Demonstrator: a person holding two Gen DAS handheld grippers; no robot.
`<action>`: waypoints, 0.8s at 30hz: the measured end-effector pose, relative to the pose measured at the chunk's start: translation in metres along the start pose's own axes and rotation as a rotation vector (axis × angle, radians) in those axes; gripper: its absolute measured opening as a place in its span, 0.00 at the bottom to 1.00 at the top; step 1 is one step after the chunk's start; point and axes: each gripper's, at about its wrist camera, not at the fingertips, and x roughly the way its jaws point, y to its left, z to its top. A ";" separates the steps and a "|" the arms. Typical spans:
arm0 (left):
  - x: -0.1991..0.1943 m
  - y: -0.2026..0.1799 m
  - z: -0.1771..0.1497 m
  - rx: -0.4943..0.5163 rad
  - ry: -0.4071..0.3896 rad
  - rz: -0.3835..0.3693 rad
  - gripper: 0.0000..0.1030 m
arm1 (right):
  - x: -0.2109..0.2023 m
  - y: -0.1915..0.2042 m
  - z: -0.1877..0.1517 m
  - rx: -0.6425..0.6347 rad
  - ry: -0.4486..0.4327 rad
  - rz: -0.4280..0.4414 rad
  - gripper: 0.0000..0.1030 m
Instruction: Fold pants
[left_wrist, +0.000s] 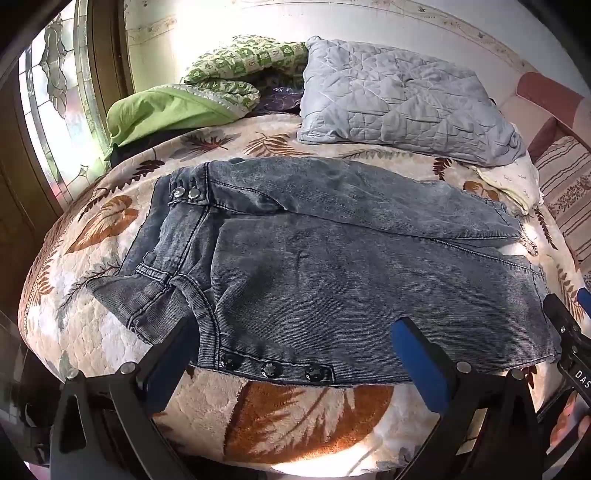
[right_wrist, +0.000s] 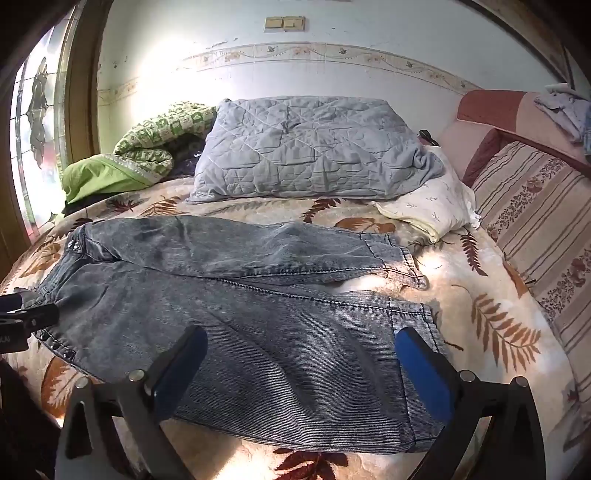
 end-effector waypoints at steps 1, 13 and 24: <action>0.000 0.000 0.001 -0.002 0.003 -0.001 1.00 | -0.001 0.001 -0.001 0.001 -0.003 -0.003 1.00; 0.001 0.001 0.001 -0.009 0.007 0.007 1.00 | 0.001 -0.001 -0.002 0.006 0.005 -0.005 1.00; 0.000 0.002 0.000 -0.010 0.007 0.006 1.00 | 0.002 0.000 -0.003 0.006 0.006 -0.006 1.00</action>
